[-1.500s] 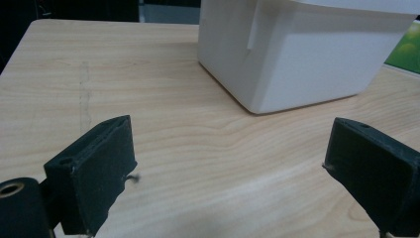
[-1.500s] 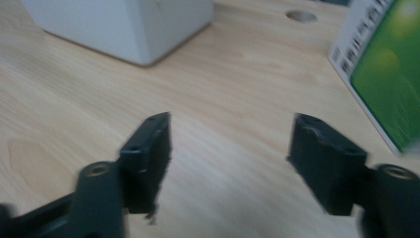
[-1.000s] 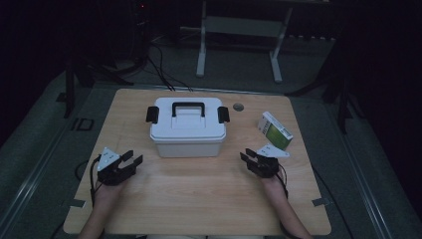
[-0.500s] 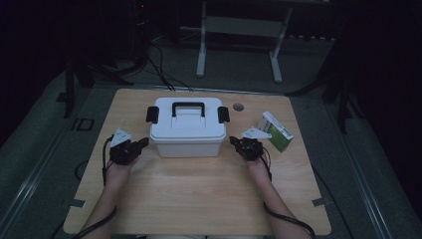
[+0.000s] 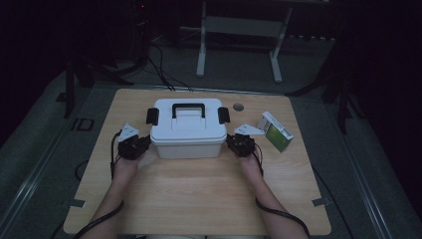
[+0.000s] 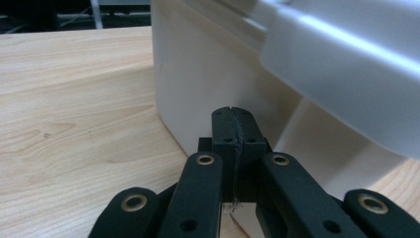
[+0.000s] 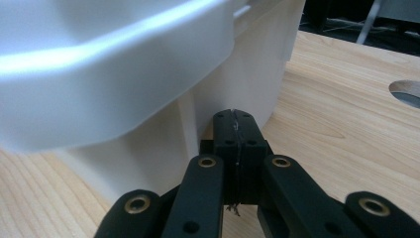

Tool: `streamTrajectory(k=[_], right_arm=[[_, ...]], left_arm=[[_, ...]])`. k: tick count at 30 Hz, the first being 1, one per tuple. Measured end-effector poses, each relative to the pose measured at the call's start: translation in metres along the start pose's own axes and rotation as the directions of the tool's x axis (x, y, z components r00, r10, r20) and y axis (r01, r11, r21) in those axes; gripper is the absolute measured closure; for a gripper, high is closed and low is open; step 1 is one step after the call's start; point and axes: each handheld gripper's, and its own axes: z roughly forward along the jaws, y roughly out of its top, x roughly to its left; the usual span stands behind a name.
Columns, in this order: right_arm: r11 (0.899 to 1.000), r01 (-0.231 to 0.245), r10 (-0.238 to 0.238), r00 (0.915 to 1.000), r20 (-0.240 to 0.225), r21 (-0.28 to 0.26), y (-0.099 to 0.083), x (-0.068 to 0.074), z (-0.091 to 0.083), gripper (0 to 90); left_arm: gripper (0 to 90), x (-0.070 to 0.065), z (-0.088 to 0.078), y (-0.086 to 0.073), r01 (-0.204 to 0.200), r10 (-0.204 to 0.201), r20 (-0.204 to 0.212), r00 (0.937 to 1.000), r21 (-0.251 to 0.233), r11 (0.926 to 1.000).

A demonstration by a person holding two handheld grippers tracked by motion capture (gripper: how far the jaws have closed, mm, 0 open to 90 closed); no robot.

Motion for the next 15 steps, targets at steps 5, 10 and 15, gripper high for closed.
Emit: streamTrajectory(k=[5,10,15], right_arm=[[1.000,-0.010,0.010,0.9999,-0.003,0.007,-0.003,0.003,-0.007,90.0],[1.000,-0.015,0.015,0.9999,-0.008,0.009,-0.008,0.006,-0.016,90.0],[1.000,-0.011,0.012,0.9999,-0.003,0.023,-0.011,0.010,-0.027,90.0]], left_arm=[[89.8,-0.004,-0.002,-0.002,0.004,-0.004,0.005,1.0000,0.001,1.0000],[89.8,-0.011,-0.007,-0.005,0.005,-0.005,0.022,0.9997,0.009,0.9999],[89.8,-0.020,-0.011,-0.008,0.009,-0.009,0.023,0.9997,0.015,0.9998]])
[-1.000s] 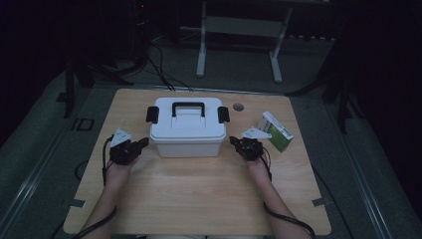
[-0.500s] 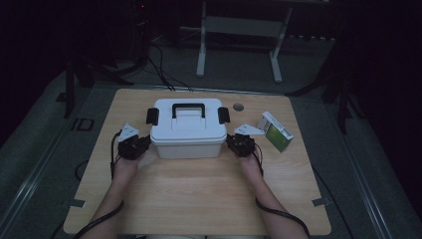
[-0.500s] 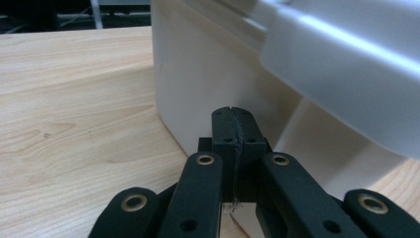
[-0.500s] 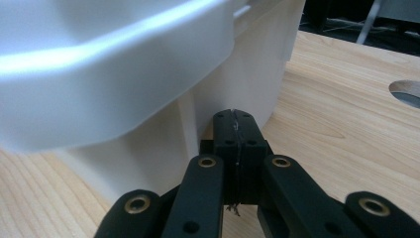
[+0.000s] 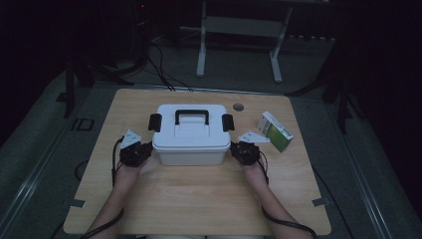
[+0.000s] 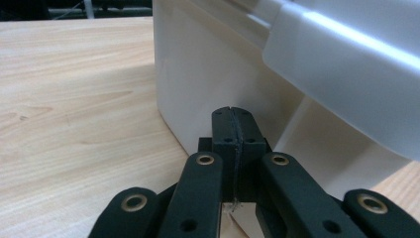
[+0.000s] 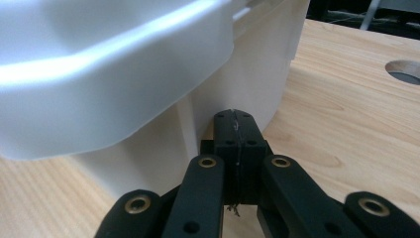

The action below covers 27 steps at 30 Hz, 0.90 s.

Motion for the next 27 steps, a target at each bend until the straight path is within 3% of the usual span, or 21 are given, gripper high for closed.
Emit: streamTrajectory(k=[14,22,27], right_arm=[[0.999,-0.036,0.037,0.9993,-0.005,0.008,-0.017,0.007,-0.033,90.0],[1.000,-0.028,0.028,0.9995,0.012,0.005,-0.028,0.014,-0.053,90.0],[0.999,-0.055,0.055,0.9985,-0.002,-0.001,-0.038,0.018,-0.069,90.0]], left_arm=[[89.8,-0.027,-0.014,-0.011,-0.002,0.001,0.047,0.9989,0.011,0.9999],[89.9,-0.042,-0.022,-0.020,-0.007,0.007,0.083,0.9965,0.005,1.0000],[89.8,-0.051,-0.026,-0.023,-0.010,0.009,0.101,0.9948,0.013,0.9999]])
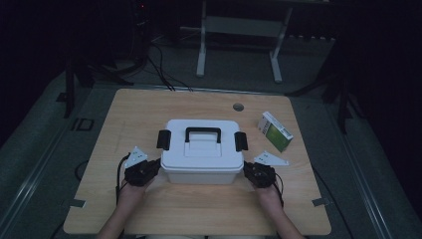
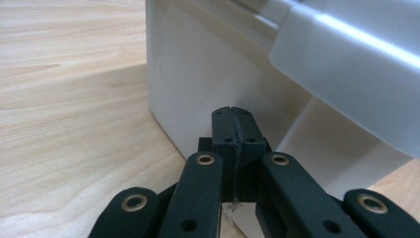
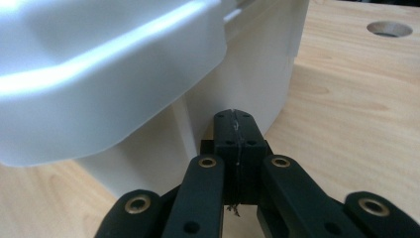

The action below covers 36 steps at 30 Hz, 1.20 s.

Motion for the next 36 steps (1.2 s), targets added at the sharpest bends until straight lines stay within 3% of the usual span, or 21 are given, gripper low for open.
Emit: streamTrajectory(k=[12,20,24,32,36], right_arm=[[1.000,-0.015,0.015,0.9998,-0.012,0.001,-0.014,0.001,-0.025,90.0],[1.000,-0.004,0.004,1.0000,-0.004,-0.004,-0.019,0.002,-0.034,90.0],[1.000,-0.020,0.020,0.9997,-0.014,-0.006,-0.022,0.002,-0.038,90.0],[1.000,-0.016,0.016,0.9998,-0.013,-0.014,-0.026,0.005,-0.044,90.0],[1.000,-0.014,0.013,0.9998,-0.017,-0.008,-0.027,0.004,-0.047,90.0]], left_arm=[[89.8,-0.022,-0.008,-0.010,0.003,-0.004,0.043,0.9990,0.003,1.0000],[89.8,-0.029,-0.009,-0.014,-0.020,0.019,0.059,0.9981,0.014,0.9997],[89.8,-0.030,-0.011,-0.017,-0.006,0.005,0.089,0.9960,0.018,0.9998],[89.8,-0.033,-0.011,-0.018,-0.016,0.015,0.082,0.9965,0.012,0.9998],[89.8,-0.036,-0.013,-0.019,-0.029,0.027,0.102,0.9944,0.018,0.9994]])
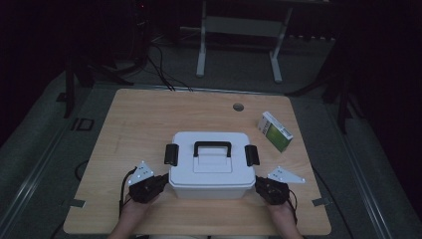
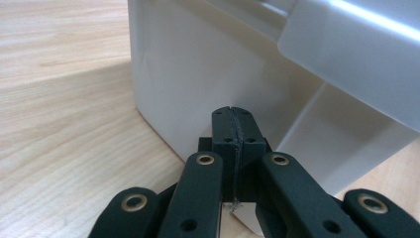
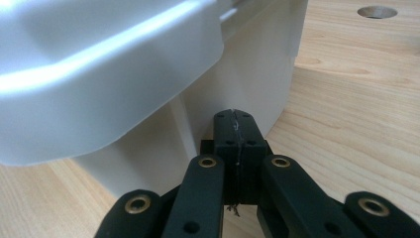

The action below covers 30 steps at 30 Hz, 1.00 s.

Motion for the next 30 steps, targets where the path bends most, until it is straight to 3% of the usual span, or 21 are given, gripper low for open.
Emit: streamTrajectory(k=[12,16,18,21,25,29,30], right_arm=[[1.000,0.017,-0.017,0.9998,-0.011,0.003,-0.003,0.002,-0.004,90.0],[1.000,0.016,-0.016,0.9998,-0.009,-0.007,-0.004,0.001,-0.004,89.9],[1.000,-0.015,0.015,0.9999,-0.001,-0.007,-0.006,-0.002,-0.002,84.9],[1.000,-0.012,0.012,0.9999,0.003,-0.004,-0.006,-0.005,0.000,82.5],[1.000,-0.001,0.003,0.9983,0.059,-0.023,-0.005,-0.015,-0.006,78.5],[0.999,-0.003,0.006,0.9967,0.081,-0.041,-0.005,-0.023,-0.010,68.1],[0.999,-0.005,0.008,0.9964,0.084,-0.040,-0.005,-0.025,-0.011,61.4]], left_arm=[[89.8,-0.001,-0.003,-0.002,0.012,-0.012,0.019,0.9997,-0.002,0.9999],[89.6,-0.001,-0.003,-0.002,-0.015,0.015,0.013,0.9998,0.000,0.9999],[88.9,0.002,-0.003,-0.003,-0.022,0.022,0.024,0.9995,-0.004,0.9998],[80.1,0.005,-0.003,-0.002,-0.020,0.020,0.030,0.9994,-0.008,0.9998],[79.4,0.011,-0.005,-0.004,-0.030,0.030,0.003,0.9995,0.013,0.9995],[74.3,0.017,-0.004,-0.004,-0.028,0.028,-0.001,0.9996,0.047,0.9985],[74.3,0.018,-0.004,-0.004,-0.031,0.032,-0.002,0.9995,0.057,0.9979]])
